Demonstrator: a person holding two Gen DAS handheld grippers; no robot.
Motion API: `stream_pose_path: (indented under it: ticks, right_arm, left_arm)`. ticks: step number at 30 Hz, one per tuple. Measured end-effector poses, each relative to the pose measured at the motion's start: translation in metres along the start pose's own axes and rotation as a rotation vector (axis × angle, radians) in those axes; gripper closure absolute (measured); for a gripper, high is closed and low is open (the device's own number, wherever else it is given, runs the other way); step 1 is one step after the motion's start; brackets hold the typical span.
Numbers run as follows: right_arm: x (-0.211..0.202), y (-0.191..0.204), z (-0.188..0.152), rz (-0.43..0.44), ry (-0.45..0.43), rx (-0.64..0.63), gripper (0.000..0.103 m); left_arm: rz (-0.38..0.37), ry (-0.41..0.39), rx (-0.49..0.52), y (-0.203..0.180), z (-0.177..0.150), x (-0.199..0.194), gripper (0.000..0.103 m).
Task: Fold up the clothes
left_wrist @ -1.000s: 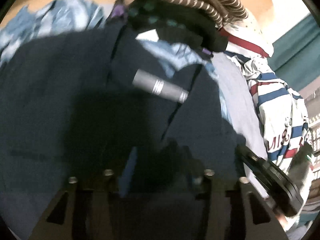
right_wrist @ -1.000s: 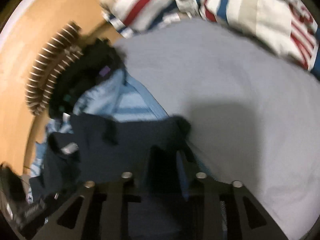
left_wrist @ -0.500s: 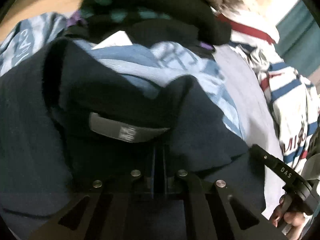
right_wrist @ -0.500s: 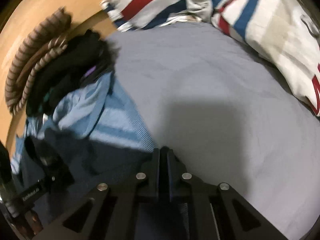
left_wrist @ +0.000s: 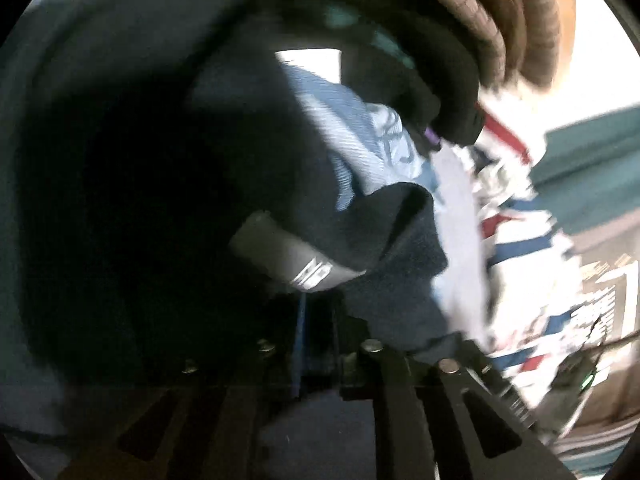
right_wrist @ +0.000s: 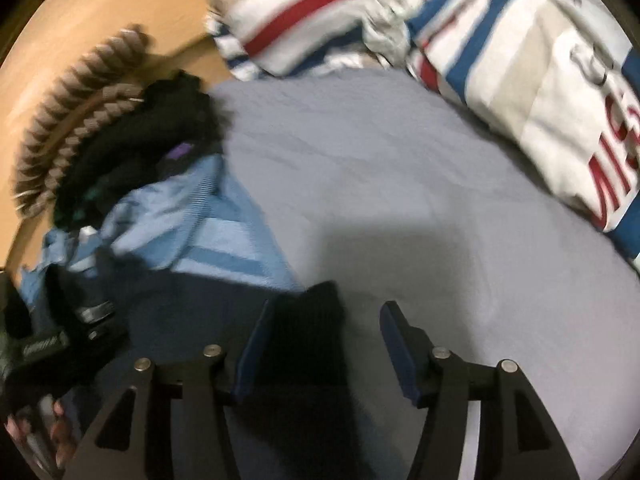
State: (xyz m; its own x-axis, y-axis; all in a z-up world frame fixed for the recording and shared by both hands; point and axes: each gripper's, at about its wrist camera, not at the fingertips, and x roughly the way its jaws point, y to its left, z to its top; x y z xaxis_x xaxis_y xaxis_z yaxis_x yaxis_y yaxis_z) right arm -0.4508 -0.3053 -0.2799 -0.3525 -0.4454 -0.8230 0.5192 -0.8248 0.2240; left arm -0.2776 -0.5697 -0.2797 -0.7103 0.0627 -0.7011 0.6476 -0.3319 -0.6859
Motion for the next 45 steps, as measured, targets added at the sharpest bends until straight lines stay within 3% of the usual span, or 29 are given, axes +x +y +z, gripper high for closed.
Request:
stream_pose_path:
  ticks: [2,4,6,7,10,13,15,16,18,24,27,28,30,31,32,35,36,38,40,42,45]
  right_arm:
    - [-0.013,0.012,-0.002,0.027,-0.041,-0.052,0.042]
    - [-0.02,0.029,-0.003,0.06,-0.053,-0.116,0.042]
    - [-0.021,0.049,-0.003,0.106,-0.043,-0.179,0.054]
    - [-0.018,0.056,-0.004,0.126,-0.027,-0.194,0.062]
    - [-0.001,0.074,-0.01,0.176,0.035,-0.207,0.083]
    - [0.017,0.084,-0.021,0.156,0.065,-0.204,0.084]
    - [0.03,0.088,-0.022,0.145,0.066,-0.194,0.084]
    - [0.035,0.089,-0.02,0.138,0.064,-0.182,0.084]
    - [0.046,0.091,-0.014,0.126,0.059,-0.157,0.084]
    - [0.065,0.099,0.002,0.092,0.045,-0.125,0.086]
    - [0.067,0.098,0.005,0.093,0.045,-0.093,0.084]
    - [0.065,0.097,0.005,0.099,0.043,-0.084,0.083]
    - [0.06,0.096,0.004,0.11,0.041,-0.067,0.083]
    - [0.058,0.096,0.003,0.116,0.037,-0.06,0.082]
    - [0.051,0.096,0.001,0.125,0.022,-0.063,0.08]
    - [0.027,0.104,-0.009,0.153,-0.033,-0.085,0.08]
    - [0.017,0.109,-0.011,0.173,-0.051,-0.087,0.08]
    - [0.0,0.116,-0.015,0.214,-0.078,-0.097,0.08]
    - [-0.009,0.132,-0.02,0.239,-0.077,-0.132,0.08]
    - [-0.009,0.149,-0.024,0.247,-0.049,-0.166,0.08]
    - [0.001,0.16,-0.028,0.206,-0.031,-0.202,0.08]
  left_arm:
    - [-0.049,-0.083,0.011,0.0,-0.004,-0.019,0.048]
    - [-0.092,-0.199,0.054,-0.006,-0.006,-0.043,0.038]
    - [-0.11,-0.204,0.089,-0.017,0.004,-0.044,0.038]
    - [-0.096,-0.188,0.106,-0.023,0.009,-0.041,0.038]
    - [0.005,-0.094,0.182,-0.046,0.024,-0.014,0.059]
    - [0.101,-0.04,0.256,-0.051,0.021,0.005,0.059]
    - [0.175,-0.076,0.305,-0.056,0.024,0.017,0.07]
    - [0.226,-0.105,0.333,-0.059,0.028,0.024,0.083]
    - [0.266,-0.097,0.322,-0.053,0.038,0.032,0.089]
    - [0.281,-0.114,0.322,-0.05,0.058,0.041,0.091]
    - [0.176,-0.18,0.35,-0.055,0.047,0.012,0.091]
    - [0.147,-0.205,0.368,-0.056,0.043,0.001,0.088]
    - [0.124,-0.238,0.392,-0.057,0.035,-0.025,0.07]
    - [0.116,-0.251,0.394,-0.056,0.034,-0.038,0.049]
    - [0.107,-0.266,0.394,-0.055,0.034,-0.052,0.043]
    - [0.152,-0.29,0.399,-0.059,0.037,-0.077,0.043]
    - [0.187,-0.286,0.411,-0.065,0.038,-0.074,0.044]
    - [0.281,-0.223,0.455,-0.067,0.037,-0.065,0.084]
    - [0.353,-0.13,0.488,-0.065,0.036,-0.053,0.093]
    - [0.38,-0.061,0.48,-0.054,0.037,-0.034,0.094]
    - [0.452,-0.058,0.441,-0.039,0.049,-0.004,0.099]
